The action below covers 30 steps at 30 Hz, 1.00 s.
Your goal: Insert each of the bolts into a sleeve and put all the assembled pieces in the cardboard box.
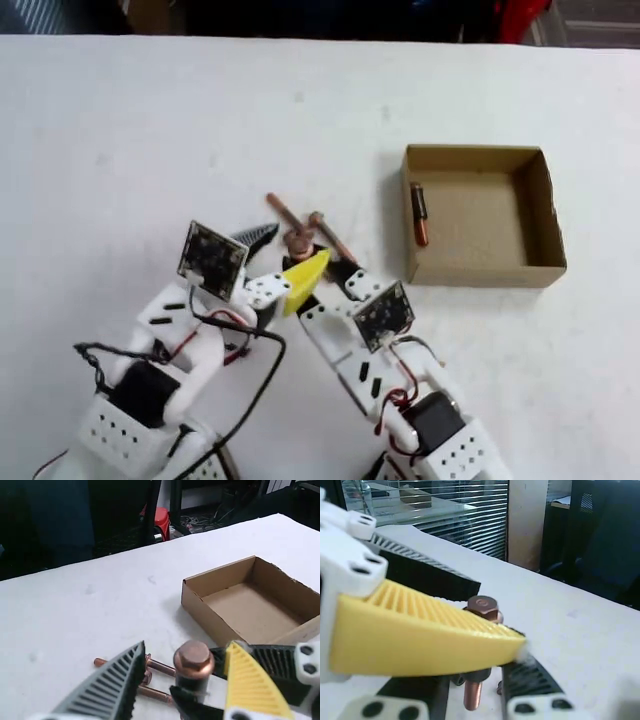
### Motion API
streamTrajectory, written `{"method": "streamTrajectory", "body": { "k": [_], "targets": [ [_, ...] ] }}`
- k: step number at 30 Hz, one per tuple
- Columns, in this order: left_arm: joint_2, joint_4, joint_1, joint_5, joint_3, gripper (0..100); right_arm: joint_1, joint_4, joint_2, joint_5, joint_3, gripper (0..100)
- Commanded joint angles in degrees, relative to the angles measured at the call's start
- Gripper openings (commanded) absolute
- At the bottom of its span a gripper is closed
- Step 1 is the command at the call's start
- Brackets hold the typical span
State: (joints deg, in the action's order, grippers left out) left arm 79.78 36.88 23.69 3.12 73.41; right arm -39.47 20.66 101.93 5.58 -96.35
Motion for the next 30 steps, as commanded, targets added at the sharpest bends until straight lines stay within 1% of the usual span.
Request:
{"method": "streamTrajectory", "body": {
  "k": [1,4,8,10,13,17,18,20,23,24,26,28,30],
  "targets": [
    [-0.31,-0.44,-4.62,-0.62,-2.55,28,2.77,-1.19,1.10,0.09,-0.53,1.6],
    [-0.22,-0.44,-7.96,-0.44,-6.07,28,4.53,-1.19,1.10,0.00,-0.53,1.6],
    [-0.22,-0.35,-8.40,-0.44,-12.13,28,4.79,-0.13,1.01,0.00,-0.53,1.6],
    [-0.22,0.97,-8.40,-0.44,-14.77,28,4.79,1.45,1.01,0.09,-0.53,1.6],
    [-0.22,6.77,-8.48,-0.44,-18.64,28,4.88,2.51,1.01,0.09,-0.53,1.6],
    [-0.04,19.43,-10.15,-0.44,-25.41,27,6.02,2.51,1.01,0.09,-0.53,1.6],
    [0.40,22.24,-11.03,-0.62,-27.34,25,6.73,2.51,1.01,0.09,-0.53,1.6],
    [2.07,25.76,-13.41,-0.79,-30.15,17,8.48,2.33,1.01,0.09,-0.53,1.6],
    [5.41,27.43,-17.19,-0.79,-31.38,2,10.33,2.51,1.01,0.09,0.18,1.6],
    [6.55,27.78,-18.42,-0.79,-31.21,2,10.95,2.77,1.01,0.09,0.79,1.6],
    [8.84,29.10,-20.70,-0.79,-30.15,6,12.62,5.58,1.01,0.09,3.08,1.6],
    [11.38,30.68,-22.29,-0.88,-28.92,5,14.46,10.24,1.01,0.09,6.33,1.6],
    [14.37,32.35,-23.25,-2.90,-27.34,2,15.87,14.81,1.01,0.09,9.67,1.6]
  ]
}}
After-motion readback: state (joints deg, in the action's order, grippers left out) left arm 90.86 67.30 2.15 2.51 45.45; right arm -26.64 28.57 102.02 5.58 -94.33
